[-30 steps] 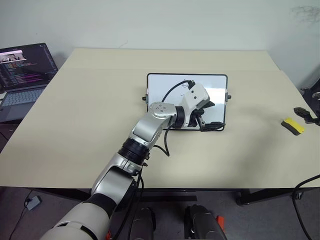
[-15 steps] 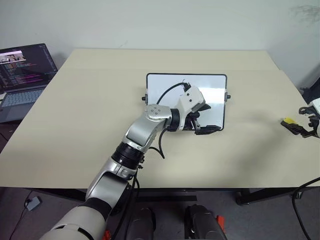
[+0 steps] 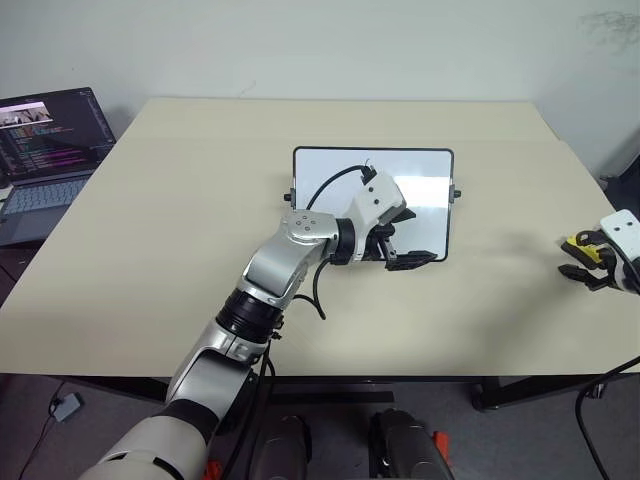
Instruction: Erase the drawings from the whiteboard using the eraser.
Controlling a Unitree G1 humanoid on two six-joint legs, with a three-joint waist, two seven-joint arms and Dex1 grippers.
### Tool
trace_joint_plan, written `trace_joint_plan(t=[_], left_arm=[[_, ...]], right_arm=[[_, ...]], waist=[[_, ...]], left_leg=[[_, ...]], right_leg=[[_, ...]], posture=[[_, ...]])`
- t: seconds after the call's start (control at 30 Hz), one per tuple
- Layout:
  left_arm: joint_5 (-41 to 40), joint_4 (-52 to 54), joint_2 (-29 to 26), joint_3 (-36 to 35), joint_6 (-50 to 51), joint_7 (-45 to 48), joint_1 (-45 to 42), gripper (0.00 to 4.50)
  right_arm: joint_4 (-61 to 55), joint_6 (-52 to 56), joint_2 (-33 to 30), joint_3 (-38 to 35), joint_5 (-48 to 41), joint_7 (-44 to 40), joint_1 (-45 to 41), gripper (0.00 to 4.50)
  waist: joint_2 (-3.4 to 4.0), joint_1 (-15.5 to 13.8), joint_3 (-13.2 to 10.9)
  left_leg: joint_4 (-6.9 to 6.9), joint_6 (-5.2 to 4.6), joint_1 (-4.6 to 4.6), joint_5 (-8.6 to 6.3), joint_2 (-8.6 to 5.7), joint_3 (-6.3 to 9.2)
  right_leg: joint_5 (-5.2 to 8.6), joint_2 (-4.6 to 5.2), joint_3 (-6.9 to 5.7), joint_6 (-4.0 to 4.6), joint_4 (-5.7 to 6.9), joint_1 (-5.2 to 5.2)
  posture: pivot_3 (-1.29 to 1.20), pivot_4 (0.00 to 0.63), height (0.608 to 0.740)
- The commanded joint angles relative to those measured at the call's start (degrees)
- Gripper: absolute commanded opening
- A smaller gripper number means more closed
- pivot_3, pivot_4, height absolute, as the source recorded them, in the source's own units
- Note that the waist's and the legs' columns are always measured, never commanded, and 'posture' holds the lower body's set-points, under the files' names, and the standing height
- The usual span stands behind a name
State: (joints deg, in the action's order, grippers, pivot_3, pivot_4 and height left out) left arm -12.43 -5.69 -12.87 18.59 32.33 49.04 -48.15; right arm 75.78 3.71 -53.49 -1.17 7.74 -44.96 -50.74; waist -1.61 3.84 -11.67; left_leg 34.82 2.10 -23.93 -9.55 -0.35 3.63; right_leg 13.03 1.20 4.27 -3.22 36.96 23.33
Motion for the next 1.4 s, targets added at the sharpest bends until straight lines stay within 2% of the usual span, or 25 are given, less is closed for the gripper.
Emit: trace_joint_plan(t=[0.03, 0.37, 0.7, 1.17, 1.4], left_arm=[[-0.32, 3.14, -0.10, -1.17, 0.18, -0.50, -0.10, 4.50], [-0.26, 2.50, -0.13, -1.35, -0.09, -0.95, -0.73, 4.50], [-0.09, 1.81, 0.17, -1.42, -0.53, -1.43, -0.70, 4.50], [-0.01, 1.14, 0.65, -1.45, -1.02, -2.01, -0.56, 4.50], [0.03, 0.73, 0.92, -1.34, -1.32, -2.32, -0.52, 4.50]], right_arm=[[-0.16, 1.66, -0.15, -1.45, -0.96, -0.39, -0.07, 4.48], [-0.83, 4.84, 0.48, -4.44, -4.10, -2.99, -0.39, 4.48], [-1.22, 3.62, 0.17, -5.96, -4.46, 2.22, -1.21, 4.48], [-2.38, 5.24, -0.38, -6.71, -5.68, -2.09, -0.95, 4.48], [-2.74, 5.66, -0.32, -9.08, -7.08, 2.71, -2.32, 4.48]], waist=[[0.00, -0.03, 0.00], [-0.01, 0.21, 0.00], [0.00, 0.47, 0.00], [0.00, 0.98, 0.01], [0.01, 1.00, 0.01]], left_leg=[[0.01, 0.00, 0.02, 0.00, 0.00, 0.01], [0.06, 0.00, 0.05, 0.00, 0.00, 0.01], [0.06, 0.00, 0.05, 0.00, -0.01, 0.01], [0.07, 0.00, 0.06, 0.00, -0.01, 0.01], [0.07, 0.00, 0.06, 0.00, -0.01, 0.00]], right_leg=[[0.01, 0.00, 0.00, 0.01, 0.00, -0.02], [0.01, -0.01, 0.00, 0.02, 0.02, -0.07], [-0.04, 0.00, 0.00, -0.06, 0.02, -0.08], [-0.09, 0.00, 0.00, -0.14, 0.03, -0.08], [-0.10, 0.00, 0.01, -0.16, 0.03, -0.08]], posture=[[0.00, 0.150, 0.740], [0.00, 0.150, 0.740], [0.00, 0.150, 0.740], [0.00, 0.150, 0.740], [0.00, 0.150, 0.740]])
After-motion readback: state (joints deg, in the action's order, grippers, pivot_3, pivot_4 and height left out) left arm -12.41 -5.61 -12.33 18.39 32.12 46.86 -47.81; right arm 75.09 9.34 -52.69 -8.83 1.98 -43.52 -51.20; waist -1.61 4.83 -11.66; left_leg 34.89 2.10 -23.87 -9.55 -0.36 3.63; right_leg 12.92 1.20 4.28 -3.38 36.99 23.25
